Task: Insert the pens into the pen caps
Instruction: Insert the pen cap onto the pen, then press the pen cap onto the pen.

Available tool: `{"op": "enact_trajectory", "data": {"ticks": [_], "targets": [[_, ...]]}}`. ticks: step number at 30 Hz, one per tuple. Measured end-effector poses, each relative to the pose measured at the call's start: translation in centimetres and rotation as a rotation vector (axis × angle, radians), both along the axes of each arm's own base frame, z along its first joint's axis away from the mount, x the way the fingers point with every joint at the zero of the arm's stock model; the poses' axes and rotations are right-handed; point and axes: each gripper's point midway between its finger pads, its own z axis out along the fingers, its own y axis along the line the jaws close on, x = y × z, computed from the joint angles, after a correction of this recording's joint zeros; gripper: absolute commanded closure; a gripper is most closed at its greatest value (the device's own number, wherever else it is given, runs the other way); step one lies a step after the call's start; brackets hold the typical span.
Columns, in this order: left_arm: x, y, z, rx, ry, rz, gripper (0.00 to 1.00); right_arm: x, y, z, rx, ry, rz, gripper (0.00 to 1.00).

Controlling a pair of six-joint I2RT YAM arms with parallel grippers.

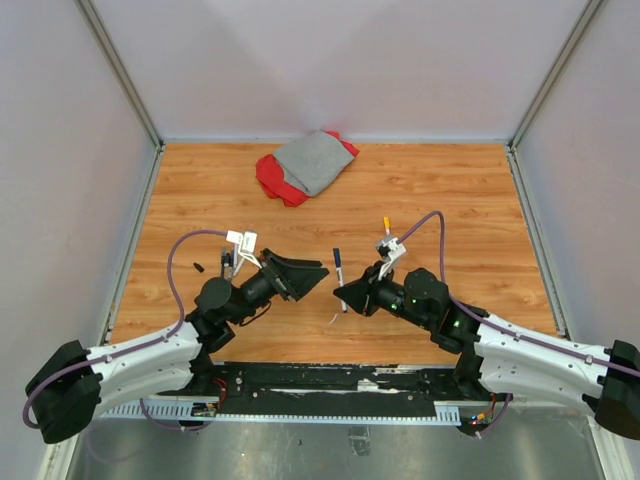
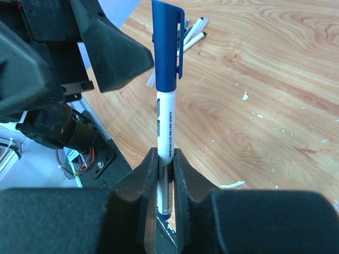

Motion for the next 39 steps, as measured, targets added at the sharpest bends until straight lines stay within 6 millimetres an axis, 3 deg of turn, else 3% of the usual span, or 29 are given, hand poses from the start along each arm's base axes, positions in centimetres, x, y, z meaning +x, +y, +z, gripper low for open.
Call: {"op": "enact_trajectory", "data": {"ticks": [7,17,35,39], "targets": [[0.7,0.3,1.2,0.023,-0.025,0.044,0.17,-0.8,0.2,-0.7,-0.023,0.013,0.049,1.0],[1.9,1.0,-0.9,0.092,0.022,0.121,0.21,-2.2,1.5,-1.0,-0.046,0.021,0.166,0.99],[2.1,0.5,-1.6,0.109,0.042,0.108,0.61,-2.2,2.8,-1.1,-0.07,0.032,0.205,0.99],[2.0,0.5,-1.5,0.107,0.042,0.107,0.75,-2.2,2.8,-1.1,-0.07,0.032,0.205,0.99]]}}
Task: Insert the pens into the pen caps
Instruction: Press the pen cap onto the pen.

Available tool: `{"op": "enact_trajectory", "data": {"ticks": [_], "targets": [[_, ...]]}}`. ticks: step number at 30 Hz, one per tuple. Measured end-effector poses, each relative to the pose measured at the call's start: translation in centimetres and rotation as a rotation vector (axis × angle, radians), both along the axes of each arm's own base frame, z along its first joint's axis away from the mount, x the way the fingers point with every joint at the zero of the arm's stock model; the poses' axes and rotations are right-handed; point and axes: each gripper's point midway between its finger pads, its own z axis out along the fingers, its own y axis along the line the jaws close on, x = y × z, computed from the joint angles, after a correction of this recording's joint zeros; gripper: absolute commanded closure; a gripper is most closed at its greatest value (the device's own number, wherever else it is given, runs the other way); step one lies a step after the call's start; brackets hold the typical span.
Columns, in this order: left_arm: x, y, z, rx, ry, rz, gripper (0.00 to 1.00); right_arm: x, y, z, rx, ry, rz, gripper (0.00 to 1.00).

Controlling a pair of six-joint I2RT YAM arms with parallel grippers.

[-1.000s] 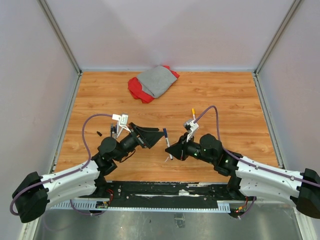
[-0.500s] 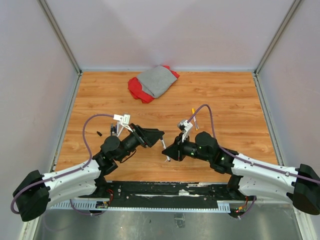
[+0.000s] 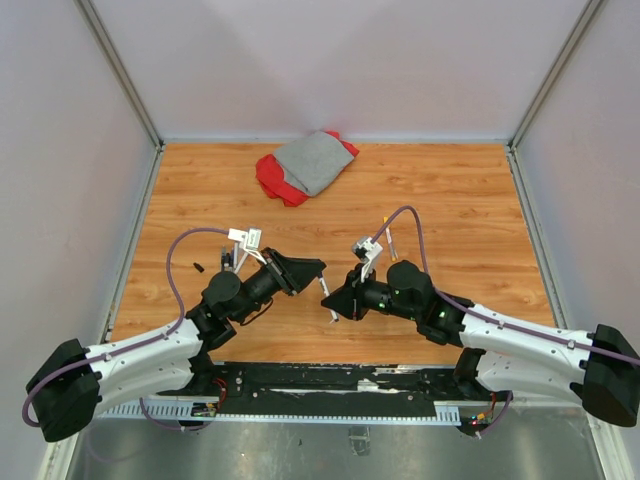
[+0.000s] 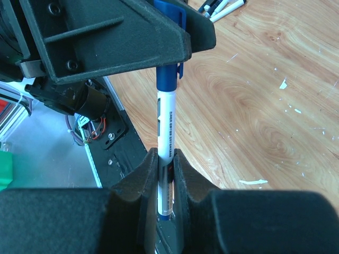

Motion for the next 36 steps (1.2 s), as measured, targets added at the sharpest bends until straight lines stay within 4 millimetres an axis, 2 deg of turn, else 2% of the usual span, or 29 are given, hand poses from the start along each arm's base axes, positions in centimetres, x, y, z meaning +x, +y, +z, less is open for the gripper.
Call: {"op": "enact_trajectory", "data": {"ticks": [10,20,36], "targets": [[-0.2,-0.1,0.4,-0.022,0.006,-0.012,0.99,0.4,-0.1,-0.1,-0.011,-0.015,-0.014,0.99],[0.4,-0.1,0.7,-0.047,0.004,0.024,0.99,1.9,-0.1,0.3,-0.083,-0.091,-0.047,0.99],[0.8,-1.1,2.3,-0.066,-0.05,0.072,1.0,3.0,-0.9,1.6,-0.155,-0.138,-0.063,0.99]]}}
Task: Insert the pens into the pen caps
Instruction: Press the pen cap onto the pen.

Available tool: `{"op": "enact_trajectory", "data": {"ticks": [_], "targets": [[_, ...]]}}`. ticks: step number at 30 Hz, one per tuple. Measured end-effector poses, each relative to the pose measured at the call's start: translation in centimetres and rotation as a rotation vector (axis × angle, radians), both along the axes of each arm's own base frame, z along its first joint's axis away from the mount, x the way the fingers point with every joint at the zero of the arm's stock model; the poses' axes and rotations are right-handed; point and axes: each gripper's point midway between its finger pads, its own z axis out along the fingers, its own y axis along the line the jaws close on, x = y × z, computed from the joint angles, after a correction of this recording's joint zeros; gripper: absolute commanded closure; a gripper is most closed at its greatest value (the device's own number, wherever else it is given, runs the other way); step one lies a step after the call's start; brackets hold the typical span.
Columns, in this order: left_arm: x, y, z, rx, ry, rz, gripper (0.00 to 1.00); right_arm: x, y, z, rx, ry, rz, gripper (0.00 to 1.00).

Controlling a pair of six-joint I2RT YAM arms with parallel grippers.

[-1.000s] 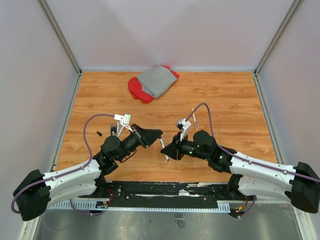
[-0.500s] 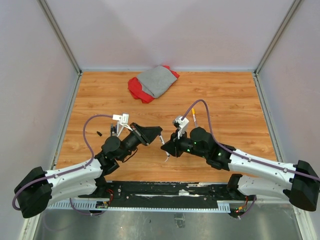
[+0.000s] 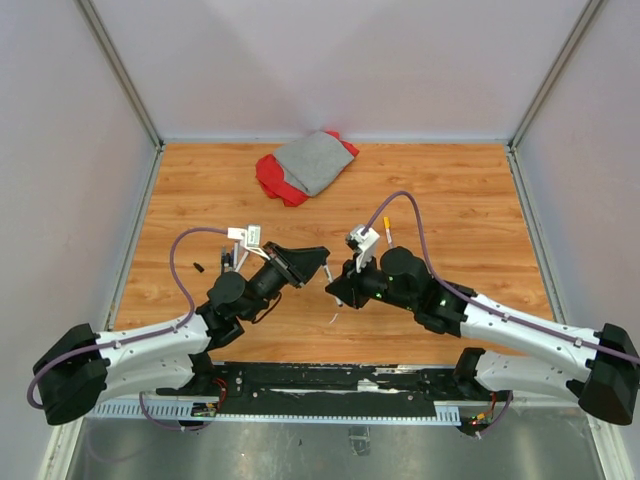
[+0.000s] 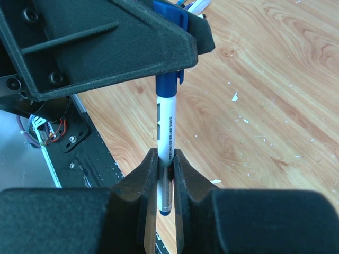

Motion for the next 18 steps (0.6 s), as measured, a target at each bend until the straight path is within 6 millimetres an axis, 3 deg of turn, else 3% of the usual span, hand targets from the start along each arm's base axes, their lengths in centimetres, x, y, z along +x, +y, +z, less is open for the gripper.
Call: {"op": "enact_trajectory", "data": {"ticks": [18], "targets": [[0.4,-0.7,2.1,-0.05,-0.036,0.035,1.0,1.3,-1.1,2.1,-0.012,0.005,0.012,1.0]]}}
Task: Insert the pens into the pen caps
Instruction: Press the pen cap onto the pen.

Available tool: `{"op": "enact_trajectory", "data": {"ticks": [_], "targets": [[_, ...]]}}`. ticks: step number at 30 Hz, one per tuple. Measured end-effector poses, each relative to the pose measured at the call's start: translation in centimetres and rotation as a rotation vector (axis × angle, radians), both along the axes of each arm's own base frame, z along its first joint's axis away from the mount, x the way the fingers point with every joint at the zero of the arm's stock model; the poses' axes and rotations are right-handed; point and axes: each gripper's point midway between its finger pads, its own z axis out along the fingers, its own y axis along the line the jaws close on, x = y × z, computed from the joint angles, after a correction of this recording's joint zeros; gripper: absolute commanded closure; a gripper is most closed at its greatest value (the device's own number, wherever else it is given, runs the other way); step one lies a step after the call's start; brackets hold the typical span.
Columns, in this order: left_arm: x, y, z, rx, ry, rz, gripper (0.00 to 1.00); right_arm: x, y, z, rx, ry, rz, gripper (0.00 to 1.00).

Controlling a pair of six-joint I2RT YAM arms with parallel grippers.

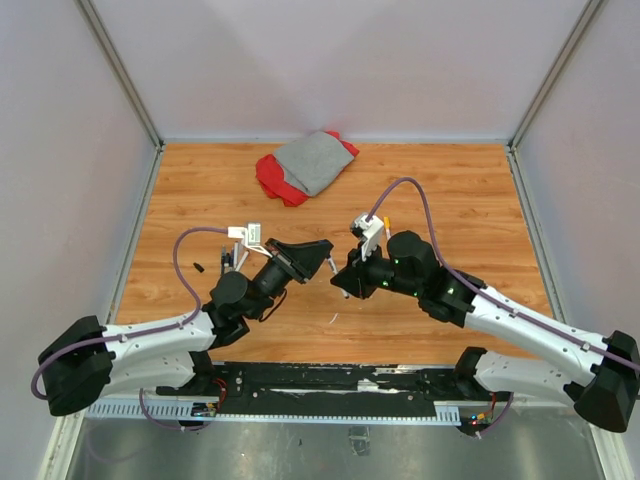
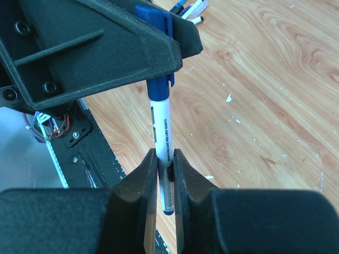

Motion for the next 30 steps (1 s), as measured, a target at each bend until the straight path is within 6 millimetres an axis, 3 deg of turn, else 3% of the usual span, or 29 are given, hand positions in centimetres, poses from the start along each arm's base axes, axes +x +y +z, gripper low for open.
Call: {"op": "enact_trajectory", "data": {"ticks": [19,30], "targets": [[-0.2,-1.8,0.8,-0.054,-0.009,0.001,0.99,0.2,-1.2,0.7,-0.062,0.035,0.016,1.0],[-0.2,-1.8,1.8,-0.088,-0.016,0.018,0.99,0.6,-1.6,2.3,-0.069,0.013,0.018,1.0]]}}
